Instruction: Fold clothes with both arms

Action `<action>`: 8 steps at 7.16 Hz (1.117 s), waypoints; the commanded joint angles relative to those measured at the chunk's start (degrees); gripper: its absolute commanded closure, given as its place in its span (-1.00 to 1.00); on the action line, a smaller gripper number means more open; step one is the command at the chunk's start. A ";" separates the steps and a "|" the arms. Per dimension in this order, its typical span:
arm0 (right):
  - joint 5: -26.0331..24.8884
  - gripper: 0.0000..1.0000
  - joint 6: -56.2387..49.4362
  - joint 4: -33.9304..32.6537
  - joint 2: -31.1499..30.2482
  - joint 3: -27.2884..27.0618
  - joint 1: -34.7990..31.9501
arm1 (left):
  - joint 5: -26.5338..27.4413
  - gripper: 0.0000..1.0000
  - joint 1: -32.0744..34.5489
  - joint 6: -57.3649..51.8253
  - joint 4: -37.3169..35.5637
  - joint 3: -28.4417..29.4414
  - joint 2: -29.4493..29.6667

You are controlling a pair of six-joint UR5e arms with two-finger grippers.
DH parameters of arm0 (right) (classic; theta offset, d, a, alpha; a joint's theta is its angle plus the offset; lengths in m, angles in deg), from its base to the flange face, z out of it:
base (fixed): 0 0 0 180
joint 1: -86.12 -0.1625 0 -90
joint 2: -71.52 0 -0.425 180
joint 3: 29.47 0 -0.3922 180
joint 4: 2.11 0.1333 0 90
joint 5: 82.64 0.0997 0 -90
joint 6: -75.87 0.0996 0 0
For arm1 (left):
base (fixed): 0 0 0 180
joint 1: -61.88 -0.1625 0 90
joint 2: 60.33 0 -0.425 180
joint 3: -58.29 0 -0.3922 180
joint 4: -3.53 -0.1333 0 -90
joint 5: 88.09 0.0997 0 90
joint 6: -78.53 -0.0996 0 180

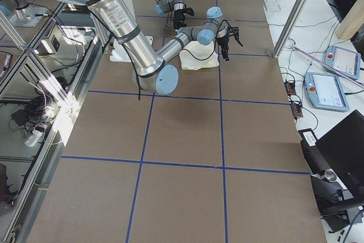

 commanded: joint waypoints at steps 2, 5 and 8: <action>-0.28 -1.00 0.10 0.00 -0.96 -0.82 0.04 | -0.03 -1.00 -2.92 -0.08 12.89 0.76 -4.12; -0.19 -1.00 0.10 0.09 -1.14 -0.91 0.04 | 0.05 -1.00 -3.28 11.51 16.18 -1.33 -4.58; -0.19 -1.00 0.10 0.09 -1.32 -1.26 0.04 | 8.38 -1.00 -3.54 26.65 14.95 -0.82 -1.77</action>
